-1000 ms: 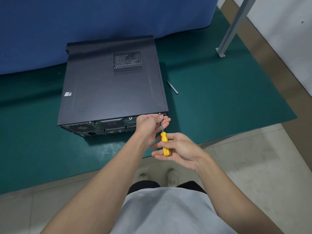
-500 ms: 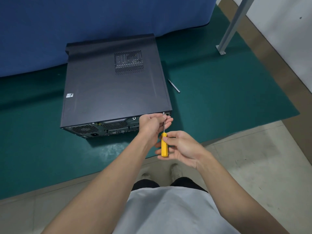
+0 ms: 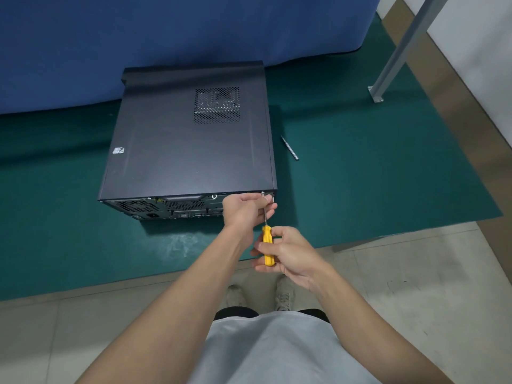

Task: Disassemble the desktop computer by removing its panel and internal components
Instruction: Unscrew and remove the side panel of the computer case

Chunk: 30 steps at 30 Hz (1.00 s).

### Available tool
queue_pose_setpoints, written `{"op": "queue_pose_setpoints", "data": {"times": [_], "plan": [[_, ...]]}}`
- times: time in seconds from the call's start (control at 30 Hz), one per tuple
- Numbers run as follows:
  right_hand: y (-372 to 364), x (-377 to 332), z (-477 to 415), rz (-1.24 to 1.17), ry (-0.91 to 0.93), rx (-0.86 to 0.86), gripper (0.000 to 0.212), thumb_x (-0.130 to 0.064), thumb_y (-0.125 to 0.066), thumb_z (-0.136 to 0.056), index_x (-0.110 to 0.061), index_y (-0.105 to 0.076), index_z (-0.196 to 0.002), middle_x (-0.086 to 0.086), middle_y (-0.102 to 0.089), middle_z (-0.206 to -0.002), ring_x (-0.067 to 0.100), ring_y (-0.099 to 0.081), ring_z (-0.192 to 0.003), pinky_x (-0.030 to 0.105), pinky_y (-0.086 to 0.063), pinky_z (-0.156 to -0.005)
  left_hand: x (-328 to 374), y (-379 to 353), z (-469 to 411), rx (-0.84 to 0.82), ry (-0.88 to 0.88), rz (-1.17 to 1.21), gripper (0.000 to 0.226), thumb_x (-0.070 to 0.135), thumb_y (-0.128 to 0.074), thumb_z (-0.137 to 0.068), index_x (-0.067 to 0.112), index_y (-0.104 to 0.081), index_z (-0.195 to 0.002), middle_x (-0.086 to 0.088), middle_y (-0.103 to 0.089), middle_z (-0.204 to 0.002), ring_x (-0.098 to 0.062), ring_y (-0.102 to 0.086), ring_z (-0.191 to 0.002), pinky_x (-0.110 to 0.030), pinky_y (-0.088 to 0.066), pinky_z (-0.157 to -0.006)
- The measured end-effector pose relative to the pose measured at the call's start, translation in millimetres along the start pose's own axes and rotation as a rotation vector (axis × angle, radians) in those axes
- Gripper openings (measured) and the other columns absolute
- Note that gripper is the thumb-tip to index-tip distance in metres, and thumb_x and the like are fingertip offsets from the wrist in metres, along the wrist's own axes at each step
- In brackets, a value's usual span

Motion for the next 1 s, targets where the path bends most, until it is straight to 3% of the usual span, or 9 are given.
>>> {"op": "queue_pose_setpoints", "data": {"times": [0.13,0.27,0.4,0.5,0.7,0.83,1.0], "plan": [[-3,2,0,-0.063,0.006,-0.022,0.008,-0.006,-0.061,-0.091,-0.003,-0.061,-0.098,0.013,-0.067,-0.084,0.020,-0.066,-0.066,0.031,-0.055,-0.060,2,-2,0,0.077,-0.015,-0.038,0.005,-0.008,-0.066,-0.085,-0.005,-0.065,-0.090,-0.018,-0.072,-0.079,-0.024,-0.073,-0.071,-0.027,-0.060,-0.064],[5,-2,5,-0.212,-0.037,-0.156,0.019,-0.001,-0.050,-0.095,0.001,-0.060,-0.111,0.016,-0.068,-0.094,0.023,-0.065,-0.071,0.034,-0.055,-0.066,0,-1,0,-0.011,0.027,0.057,0.007,-0.006,-0.058,-0.091,-0.007,-0.064,-0.095,-0.018,-0.072,-0.084,-0.024,-0.073,-0.079,-0.027,-0.059,-0.070],[3,-3,7,0.025,0.007,0.029,0.022,-0.002,-0.060,-0.090,-0.002,-0.056,-0.112,0.013,-0.069,-0.092,0.022,-0.069,-0.070,0.036,-0.057,-0.067,-2,-3,1,0.067,-0.021,0.029,0.004,-0.004,-0.063,-0.088,-0.005,-0.067,-0.089,-0.018,-0.073,-0.081,-0.025,-0.073,-0.074,-0.029,-0.060,-0.066],[-1,-1,7,0.066,0.021,0.130,0.028,-0.004,-0.068,-0.085,-0.005,-0.055,-0.110,0.009,-0.069,-0.086,0.018,-0.068,-0.064,0.033,-0.058,-0.064,-2,-5,1,0.138,-0.057,-0.017,0.003,-0.002,-0.067,-0.086,-0.004,-0.069,-0.086,-0.016,-0.073,-0.076,-0.024,-0.073,-0.070,-0.028,-0.060,-0.063],[4,-5,10,-0.242,-0.037,-0.031,0.020,-0.005,-0.051,-0.096,0.005,-0.055,-0.113,0.016,-0.066,-0.088,0.018,-0.060,-0.070,0.029,-0.052,-0.065,-1,-4,2,0.059,-0.010,0.077,0.009,-0.005,-0.058,-0.092,-0.005,-0.066,-0.088,-0.021,-0.072,-0.084,-0.024,-0.073,-0.073,-0.025,-0.059,-0.064],[4,-5,8,-0.120,-0.004,0.060,0.021,0.001,-0.054,-0.093,0.005,-0.055,-0.113,0.019,-0.065,-0.099,0.026,-0.069,-0.086,0.034,-0.057,-0.073,-2,-2,2,-0.005,0.004,0.095,0.008,-0.002,-0.057,-0.093,-0.007,-0.063,-0.095,-0.023,-0.071,-0.090,-0.027,-0.073,-0.079,-0.029,-0.060,-0.071],[-1,-6,8,-0.047,0.010,0.152,0.023,-0.001,-0.062,-0.089,-0.002,-0.051,-0.109,0.015,-0.064,-0.090,0.018,-0.065,-0.064,0.028,-0.053,-0.058,-2,-5,-1,0.040,0.004,0.097,0.010,0.003,-0.065,-0.090,-0.008,-0.064,-0.089,-0.023,-0.070,-0.086,-0.028,-0.072,-0.073,-0.029,-0.060,-0.065]]}}
Point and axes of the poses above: each hand's wrist, its own z-axis away from the middle knuckle, its own y-axis out of the back of the hand, x = y × z, the point moved 1 cm from there along -z, towards the middle knuckle
